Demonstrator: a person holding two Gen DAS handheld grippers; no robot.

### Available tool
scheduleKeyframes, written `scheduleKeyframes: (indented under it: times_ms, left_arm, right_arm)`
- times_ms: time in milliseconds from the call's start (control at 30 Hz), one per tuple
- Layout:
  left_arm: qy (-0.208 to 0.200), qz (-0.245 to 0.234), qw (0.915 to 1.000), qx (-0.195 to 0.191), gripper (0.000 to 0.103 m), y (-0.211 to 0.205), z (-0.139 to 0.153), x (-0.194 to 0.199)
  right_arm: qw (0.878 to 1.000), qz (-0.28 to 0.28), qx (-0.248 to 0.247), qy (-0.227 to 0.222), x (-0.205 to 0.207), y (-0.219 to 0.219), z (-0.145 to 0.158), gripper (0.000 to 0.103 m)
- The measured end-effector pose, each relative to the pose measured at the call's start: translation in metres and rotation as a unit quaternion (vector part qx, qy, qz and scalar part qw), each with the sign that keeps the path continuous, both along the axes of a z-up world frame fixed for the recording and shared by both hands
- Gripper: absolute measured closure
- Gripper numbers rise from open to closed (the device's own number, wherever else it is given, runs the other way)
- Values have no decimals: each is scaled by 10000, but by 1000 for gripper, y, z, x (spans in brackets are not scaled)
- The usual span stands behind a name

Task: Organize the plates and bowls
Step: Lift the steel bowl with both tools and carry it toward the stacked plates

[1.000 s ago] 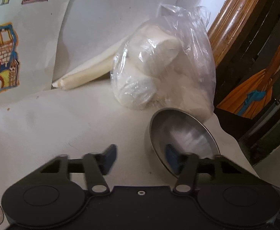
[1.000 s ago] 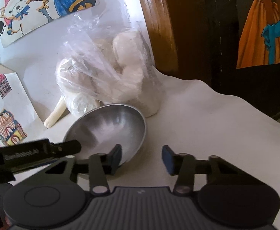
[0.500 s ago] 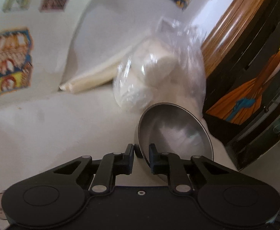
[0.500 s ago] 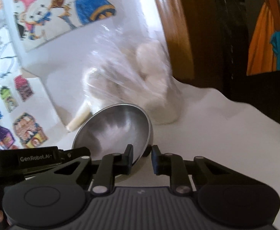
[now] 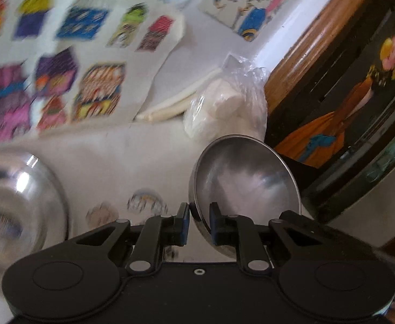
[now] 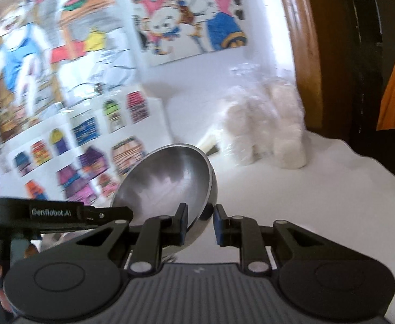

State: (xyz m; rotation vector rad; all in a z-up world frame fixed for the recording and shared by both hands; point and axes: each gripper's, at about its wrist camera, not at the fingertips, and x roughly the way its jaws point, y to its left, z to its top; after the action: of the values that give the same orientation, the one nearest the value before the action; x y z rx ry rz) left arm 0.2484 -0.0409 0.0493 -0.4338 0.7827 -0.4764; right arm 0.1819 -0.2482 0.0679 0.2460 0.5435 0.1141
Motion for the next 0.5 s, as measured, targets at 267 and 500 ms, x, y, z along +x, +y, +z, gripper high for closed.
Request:
scheduleKeyframes:
  times_ms: [267, 500]
  left_arm:
    - [71, -127, 9995, 292, 87, 36, -6, -64]
    - [321, -466, 9977, 386, 85, 62, -21, -101]
  right_arm:
    - [9996, 273, -48, 74, -51, 36, 1, 80]
    - [9985, 394, 88, 361, -91, 53, -17, 80]
